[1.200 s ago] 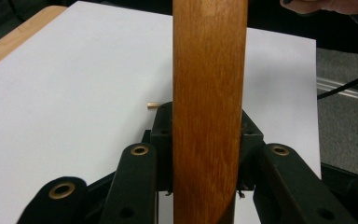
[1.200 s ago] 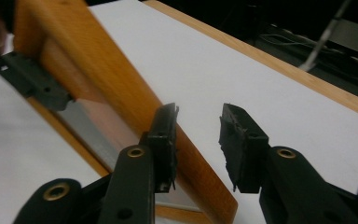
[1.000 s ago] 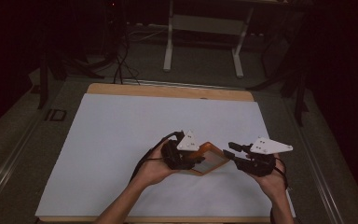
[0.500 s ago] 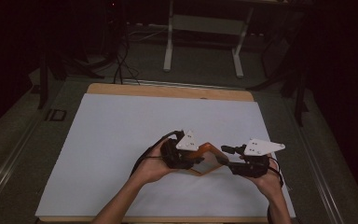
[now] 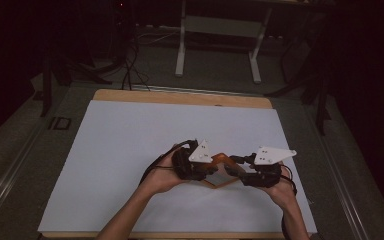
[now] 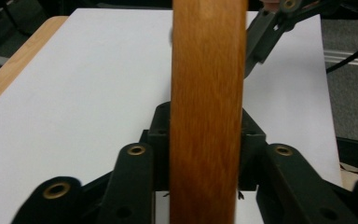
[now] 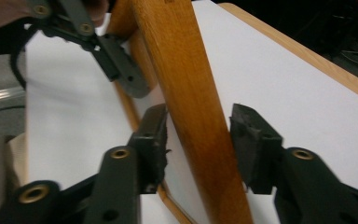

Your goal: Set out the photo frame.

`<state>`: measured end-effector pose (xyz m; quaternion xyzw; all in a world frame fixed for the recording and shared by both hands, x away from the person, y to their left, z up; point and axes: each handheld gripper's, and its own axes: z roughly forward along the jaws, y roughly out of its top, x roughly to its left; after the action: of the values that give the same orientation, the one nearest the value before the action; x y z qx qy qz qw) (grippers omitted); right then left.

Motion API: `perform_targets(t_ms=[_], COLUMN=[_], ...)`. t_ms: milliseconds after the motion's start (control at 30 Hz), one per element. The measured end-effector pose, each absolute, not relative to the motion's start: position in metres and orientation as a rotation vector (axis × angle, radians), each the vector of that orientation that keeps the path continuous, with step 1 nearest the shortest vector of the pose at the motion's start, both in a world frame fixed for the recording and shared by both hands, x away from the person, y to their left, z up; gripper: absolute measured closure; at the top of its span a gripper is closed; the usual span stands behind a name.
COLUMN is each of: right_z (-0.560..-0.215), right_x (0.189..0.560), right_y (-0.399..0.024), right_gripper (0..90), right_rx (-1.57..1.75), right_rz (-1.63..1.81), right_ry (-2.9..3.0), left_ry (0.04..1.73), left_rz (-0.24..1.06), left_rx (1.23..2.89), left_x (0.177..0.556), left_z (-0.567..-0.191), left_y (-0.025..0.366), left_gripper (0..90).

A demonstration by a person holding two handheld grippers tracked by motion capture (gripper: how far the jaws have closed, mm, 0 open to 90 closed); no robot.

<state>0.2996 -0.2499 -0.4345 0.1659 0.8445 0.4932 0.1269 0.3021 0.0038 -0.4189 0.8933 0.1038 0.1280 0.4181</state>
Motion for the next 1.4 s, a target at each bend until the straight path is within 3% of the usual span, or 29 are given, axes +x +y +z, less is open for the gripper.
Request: perform_targets(t_ms=[400,867,1100,1400], right_z=[-0.434,-0.436,-0.438,-0.44], right_x=[0.293,0.289,0.29,0.289], right_y=[-0.254,-0.262,-0.264,-0.263], right_gripper=[64.9,66.3,66.8,66.9], right_rx=[0.432,0.439,0.465,0.468], right_rz=[1.399,1.4,1.412,1.418], right_ry=[2.449,2.436,2.418,2.404], left_ry=[0.344,0.465,0.569,0.596], left_rz=[0.235,0.207,0.194,0.144], left_rx=[2.134,1.953,1.876,1.878], left_x=[0.308,0.303,0.305,0.313], left_z=[-0.423,-0.435,-0.451,-0.475], left_y=[0.014,0.05,0.064,0.054], left_gripper=[47.7,39.9,31.8,27.9])
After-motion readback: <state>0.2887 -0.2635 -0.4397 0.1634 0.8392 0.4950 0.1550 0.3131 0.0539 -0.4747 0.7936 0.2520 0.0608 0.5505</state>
